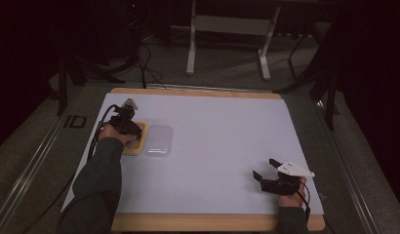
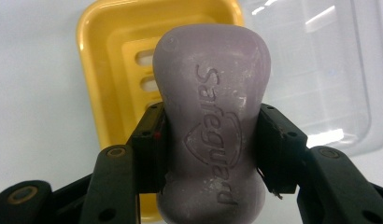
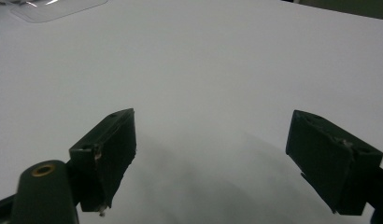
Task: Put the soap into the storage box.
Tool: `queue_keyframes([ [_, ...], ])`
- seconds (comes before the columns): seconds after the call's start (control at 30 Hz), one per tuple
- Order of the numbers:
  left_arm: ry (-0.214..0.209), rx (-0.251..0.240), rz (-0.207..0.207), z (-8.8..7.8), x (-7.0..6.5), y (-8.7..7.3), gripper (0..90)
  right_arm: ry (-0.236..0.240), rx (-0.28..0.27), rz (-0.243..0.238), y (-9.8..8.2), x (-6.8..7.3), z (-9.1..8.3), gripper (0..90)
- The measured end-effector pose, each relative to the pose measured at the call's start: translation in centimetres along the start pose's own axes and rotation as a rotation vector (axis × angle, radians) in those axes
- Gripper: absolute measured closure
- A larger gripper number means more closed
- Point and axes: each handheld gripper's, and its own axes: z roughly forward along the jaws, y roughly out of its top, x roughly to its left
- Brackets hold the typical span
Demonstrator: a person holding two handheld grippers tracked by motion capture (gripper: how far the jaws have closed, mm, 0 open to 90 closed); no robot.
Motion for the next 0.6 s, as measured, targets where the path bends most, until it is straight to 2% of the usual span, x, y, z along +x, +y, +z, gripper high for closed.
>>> queue_keyframes([
  [0.37,0.036,0.051,-0.028,2.1,0.8,0.3,50.0,-0.001,0.000,-0.001,0.0,0.0,0.0,15.8],
  [0.5,0.021,0.041,-0.006,2.6,0.9,0.2,49.5,0.000,-0.001,0.000,0.0,0.0,0.0,15.9],
  [0.53,0.030,0.032,0.018,2.6,0.8,0.2,47.7,0.000,-0.001,0.000,0.0,0.0,0.0,15.8],
  [0.6,0.040,0.007,0.028,2.4,0.8,0.0,41.8,0.000,0.000,-0.003,0.0,0.0,0.0,15.9],
])
